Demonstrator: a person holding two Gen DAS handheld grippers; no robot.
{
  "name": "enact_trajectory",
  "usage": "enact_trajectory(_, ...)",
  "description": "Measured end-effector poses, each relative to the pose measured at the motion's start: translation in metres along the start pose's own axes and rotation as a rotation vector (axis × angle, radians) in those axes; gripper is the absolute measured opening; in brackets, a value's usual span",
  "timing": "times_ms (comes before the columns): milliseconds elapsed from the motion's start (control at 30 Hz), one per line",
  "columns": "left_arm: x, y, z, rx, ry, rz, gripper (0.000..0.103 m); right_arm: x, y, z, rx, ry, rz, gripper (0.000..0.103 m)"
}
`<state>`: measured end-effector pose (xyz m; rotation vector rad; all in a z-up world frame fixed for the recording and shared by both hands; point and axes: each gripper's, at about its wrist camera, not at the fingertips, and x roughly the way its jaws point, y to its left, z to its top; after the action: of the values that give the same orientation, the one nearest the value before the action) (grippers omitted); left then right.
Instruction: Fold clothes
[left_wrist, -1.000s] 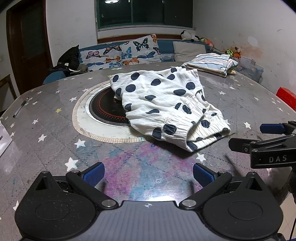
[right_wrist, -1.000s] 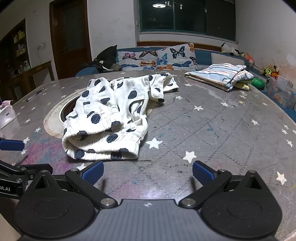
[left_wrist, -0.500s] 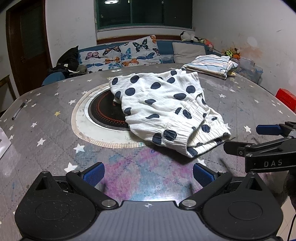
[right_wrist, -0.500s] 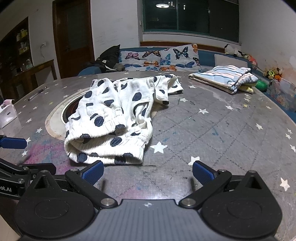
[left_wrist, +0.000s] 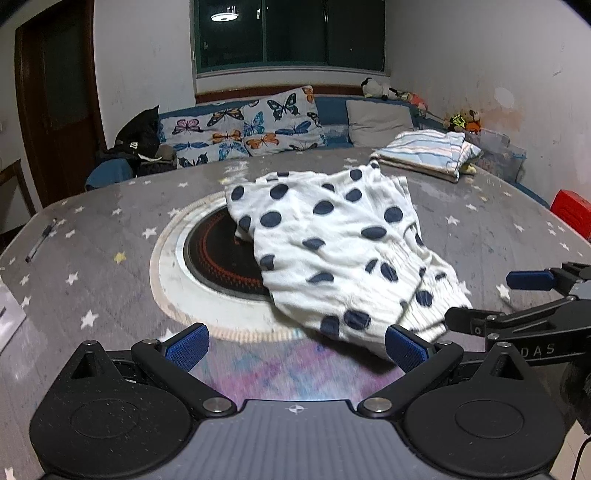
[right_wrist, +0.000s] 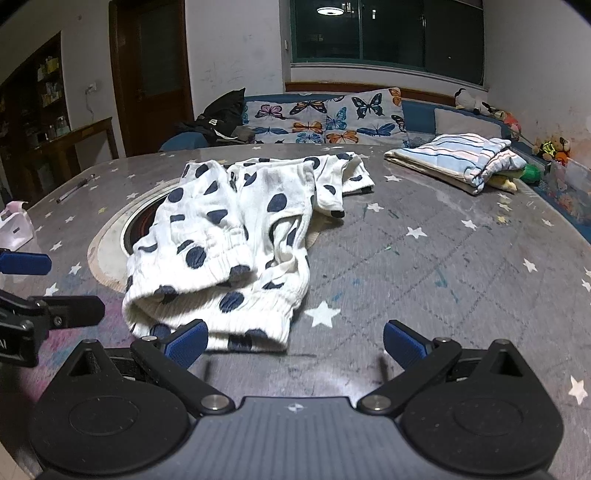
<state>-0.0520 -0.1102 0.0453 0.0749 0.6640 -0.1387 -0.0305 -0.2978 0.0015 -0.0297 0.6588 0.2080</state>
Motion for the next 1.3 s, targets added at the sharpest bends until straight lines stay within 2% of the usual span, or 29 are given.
enact_trajectory(267,0.015,-0.016,0.030,0.042,-0.028,-0.041,0.103,0.009,-0.016,0.013,0.055,0.007,0.028,0.084)
enact_trajectory(467,0.038,-0.039,0.059,0.030,-0.026,-0.078,0.103,0.017,-0.021,0.015,0.072,0.033,0.061,0.074)
enact_trajectory(700,0.073,-0.061,0.081,0.019,0.015,-0.056,0.099,0.022,-0.022,0.017,0.082,0.042,0.101,0.064)
enact_trajectory(800,0.090,-0.064,0.083,0.006,0.057,-0.028,0.088,0.025,-0.021,0.017,0.086,0.045,0.114,0.061)
enact_trajectory(867,0.099,-0.059,0.083,-0.017,0.087,-0.023,0.073,0.026,-0.021,0.017,0.090,0.046,0.118,0.059)
enact_trajectory(900,0.104,-0.057,0.082,-0.029,0.102,-0.021,0.070,0.027,-0.021,0.017,0.092,0.046,0.121,0.058)
enact_trajectory(1067,0.109,-0.043,0.078,-0.069,0.129,-0.037,0.040,0.028,-0.021,0.017,0.095,0.047,0.138,0.050)
enact_trajectory(1167,0.106,-0.036,0.076,-0.095,0.131,-0.067,0.027,0.028,-0.021,0.017,0.097,0.047,0.144,0.044)
enact_trajectory(1300,0.099,-0.032,0.074,-0.106,0.116,-0.084,0.017,0.027,-0.021,0.016,0.103,0.046,0.154,0.037)
